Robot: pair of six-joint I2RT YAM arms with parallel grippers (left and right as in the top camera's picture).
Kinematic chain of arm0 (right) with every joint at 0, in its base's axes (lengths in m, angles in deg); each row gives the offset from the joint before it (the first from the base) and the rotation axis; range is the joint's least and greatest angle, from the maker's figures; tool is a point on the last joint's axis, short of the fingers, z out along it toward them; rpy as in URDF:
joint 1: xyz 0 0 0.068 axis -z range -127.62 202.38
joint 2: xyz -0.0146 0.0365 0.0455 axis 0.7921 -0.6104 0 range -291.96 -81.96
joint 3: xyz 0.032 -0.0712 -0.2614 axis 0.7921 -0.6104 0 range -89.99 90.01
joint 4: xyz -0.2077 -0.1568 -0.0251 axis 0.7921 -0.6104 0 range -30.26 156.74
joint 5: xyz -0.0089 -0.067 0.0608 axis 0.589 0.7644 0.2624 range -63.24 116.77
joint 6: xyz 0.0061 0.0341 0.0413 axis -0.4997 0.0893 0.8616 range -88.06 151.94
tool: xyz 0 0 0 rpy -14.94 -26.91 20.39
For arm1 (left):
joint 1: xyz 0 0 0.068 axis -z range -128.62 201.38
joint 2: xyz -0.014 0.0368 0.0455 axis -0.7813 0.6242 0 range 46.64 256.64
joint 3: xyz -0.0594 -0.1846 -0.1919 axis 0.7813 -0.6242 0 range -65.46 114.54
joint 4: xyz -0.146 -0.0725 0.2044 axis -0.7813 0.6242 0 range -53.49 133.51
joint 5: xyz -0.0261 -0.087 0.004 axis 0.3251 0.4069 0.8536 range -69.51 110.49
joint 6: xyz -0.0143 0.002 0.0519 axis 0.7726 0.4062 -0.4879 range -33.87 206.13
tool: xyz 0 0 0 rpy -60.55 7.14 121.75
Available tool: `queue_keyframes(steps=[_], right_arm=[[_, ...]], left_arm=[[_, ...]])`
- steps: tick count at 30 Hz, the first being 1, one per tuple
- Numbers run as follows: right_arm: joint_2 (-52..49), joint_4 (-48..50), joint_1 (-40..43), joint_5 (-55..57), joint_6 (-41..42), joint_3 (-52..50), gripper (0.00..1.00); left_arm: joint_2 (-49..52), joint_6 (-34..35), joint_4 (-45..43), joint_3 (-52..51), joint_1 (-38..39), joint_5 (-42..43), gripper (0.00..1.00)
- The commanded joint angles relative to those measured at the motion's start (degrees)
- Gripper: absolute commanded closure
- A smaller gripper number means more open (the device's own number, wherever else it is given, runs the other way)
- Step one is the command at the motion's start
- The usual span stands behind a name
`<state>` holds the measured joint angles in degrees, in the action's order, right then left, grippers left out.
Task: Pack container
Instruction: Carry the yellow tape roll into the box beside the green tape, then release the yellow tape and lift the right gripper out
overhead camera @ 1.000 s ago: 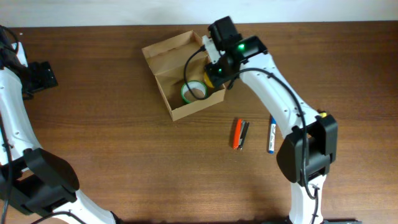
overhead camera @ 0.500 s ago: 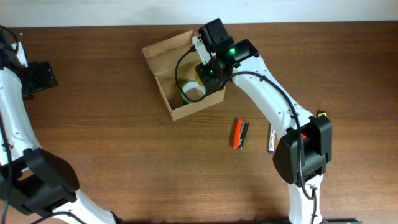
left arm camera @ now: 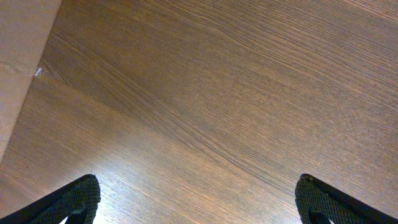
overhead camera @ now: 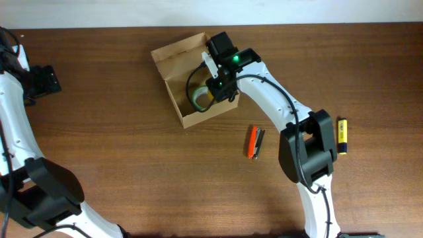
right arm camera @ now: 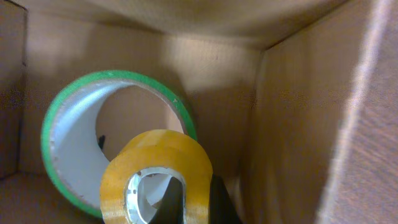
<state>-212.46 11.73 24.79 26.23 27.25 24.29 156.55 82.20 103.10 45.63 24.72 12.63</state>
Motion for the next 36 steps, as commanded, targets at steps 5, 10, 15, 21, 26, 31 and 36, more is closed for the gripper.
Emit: queue_keyframes(steps=[5, 10, 15, 21, 26, 31, 36], right_arm=[[-1.1, 0.1, -1.7, -0.2, -0.9, -0.1, 0.96], [-1.1, -0.4, -1.7, 1.2, -0.9, -0.1, 0.59], [-1.0, -0.9, -1.7, 3.5, -0.9, 0.0, 0.11], [0.3, -1.1, -1.7, 4.0, -0.9, 0.2, 0.02], [3.1, -1.6, -1.7, 4.0, -0.7, 3.7, 0.25], [3.6, -4.0, -1.8, 4.0, 0.6, 9.1, 0.86], [5.7, -4.1, -1.6, 6.3, 0.6, 10.4, 0.95]], left_arm=[[-0.4, -1.1, 0.0, -0.5, 0.0, 0.6, 0.0], [-0.4, -1.1, 0.0, -0.5, 0.0, 0.6, 0.0], [-0.4, -1.1, 0.0, -0.5, 0.0, 0.6, 0.0], [-0.4, -1.1, 0.0, -0.5, 0.0, 0.6, 0.0], [-0.4, -1.1, 0.0, -0.5, 0.0, 0.6, 0.0], [-0.4, -1.1, 0.0, -0.5, 0.0, 0.6, 0.0], [-0.4, -1.1, 0.0, -0.5, 0.0, 0.6, 0.0]])
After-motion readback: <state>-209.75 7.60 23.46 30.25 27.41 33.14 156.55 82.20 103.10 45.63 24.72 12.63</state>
